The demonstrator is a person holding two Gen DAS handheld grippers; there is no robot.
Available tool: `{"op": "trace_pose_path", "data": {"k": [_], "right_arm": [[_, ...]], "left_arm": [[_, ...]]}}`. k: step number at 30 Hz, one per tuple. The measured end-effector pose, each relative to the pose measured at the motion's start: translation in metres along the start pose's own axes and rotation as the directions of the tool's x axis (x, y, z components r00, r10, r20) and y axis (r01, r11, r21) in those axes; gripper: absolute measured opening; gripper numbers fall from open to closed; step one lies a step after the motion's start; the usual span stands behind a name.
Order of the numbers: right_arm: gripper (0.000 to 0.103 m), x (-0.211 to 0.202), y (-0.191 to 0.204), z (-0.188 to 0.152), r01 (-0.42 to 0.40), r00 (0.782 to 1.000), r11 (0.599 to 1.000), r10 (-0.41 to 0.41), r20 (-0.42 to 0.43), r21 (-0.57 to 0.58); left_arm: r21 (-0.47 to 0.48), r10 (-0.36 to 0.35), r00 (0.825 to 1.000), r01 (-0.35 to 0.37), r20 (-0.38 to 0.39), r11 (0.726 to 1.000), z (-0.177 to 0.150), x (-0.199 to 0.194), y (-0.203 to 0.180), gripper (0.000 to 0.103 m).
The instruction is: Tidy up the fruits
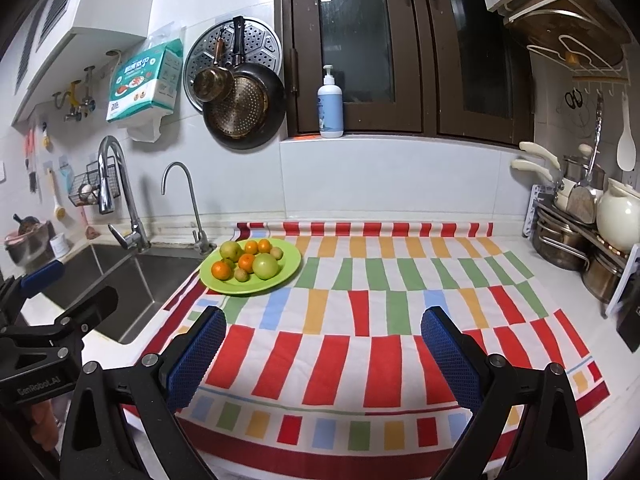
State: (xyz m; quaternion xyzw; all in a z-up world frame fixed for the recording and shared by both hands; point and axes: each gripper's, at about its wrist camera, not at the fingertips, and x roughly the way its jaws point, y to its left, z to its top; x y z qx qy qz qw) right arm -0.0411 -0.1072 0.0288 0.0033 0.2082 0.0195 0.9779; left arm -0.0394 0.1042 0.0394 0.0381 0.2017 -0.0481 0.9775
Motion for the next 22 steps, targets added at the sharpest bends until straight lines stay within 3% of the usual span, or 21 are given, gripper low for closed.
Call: {"op": "trace_pose_path", "data": {"k": [22], "right_arm": [[0.099,-0.013,-0.007,-0.006,-0.002,1.000,1.000,0.002,0.003,0.000]], "left_arm": [[0.007,0.005,1.000,-0.005,0.006,1.000,-0.005,-0.013,-0.008,0.103]]}}
